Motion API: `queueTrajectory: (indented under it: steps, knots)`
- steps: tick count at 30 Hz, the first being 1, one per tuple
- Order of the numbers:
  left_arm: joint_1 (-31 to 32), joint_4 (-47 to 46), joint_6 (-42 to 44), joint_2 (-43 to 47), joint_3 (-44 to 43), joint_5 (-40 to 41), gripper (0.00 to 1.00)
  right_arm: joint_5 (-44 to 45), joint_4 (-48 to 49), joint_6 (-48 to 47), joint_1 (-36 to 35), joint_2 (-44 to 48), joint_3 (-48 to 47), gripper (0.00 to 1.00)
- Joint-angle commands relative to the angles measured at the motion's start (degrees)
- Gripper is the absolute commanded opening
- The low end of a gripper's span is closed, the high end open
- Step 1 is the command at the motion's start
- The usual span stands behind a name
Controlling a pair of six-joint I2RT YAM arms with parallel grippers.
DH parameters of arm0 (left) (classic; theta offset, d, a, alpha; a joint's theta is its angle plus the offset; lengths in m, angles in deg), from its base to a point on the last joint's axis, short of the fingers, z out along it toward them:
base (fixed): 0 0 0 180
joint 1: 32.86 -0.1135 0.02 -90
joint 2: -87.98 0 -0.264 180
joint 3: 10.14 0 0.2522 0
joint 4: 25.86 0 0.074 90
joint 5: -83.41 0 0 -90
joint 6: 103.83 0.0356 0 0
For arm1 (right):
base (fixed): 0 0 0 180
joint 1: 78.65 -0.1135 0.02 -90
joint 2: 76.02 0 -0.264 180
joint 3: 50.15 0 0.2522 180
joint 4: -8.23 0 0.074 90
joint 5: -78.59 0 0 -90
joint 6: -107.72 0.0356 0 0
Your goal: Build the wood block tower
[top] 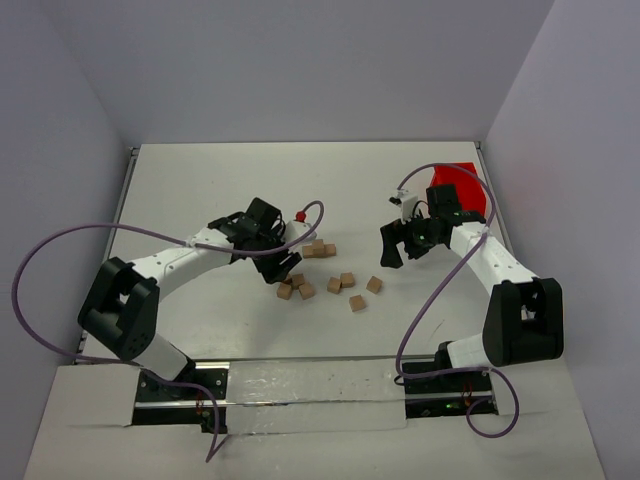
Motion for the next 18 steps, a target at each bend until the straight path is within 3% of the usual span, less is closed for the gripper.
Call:
queueTrajectory:
  steps: [1,18]
  knots:
    - [0.4,-2.8,-0.7,-1.8,-3.1,-0.8,0.66,0.2,0.2,0.0,0.3,0.1,-1.5,1.00]
    - [0.7,-3.3,-0.5,-8.0,-5.5,-2.1,0.63,0.5,-0.2,-0.5,0.4,0.0,-1.3,1.00]
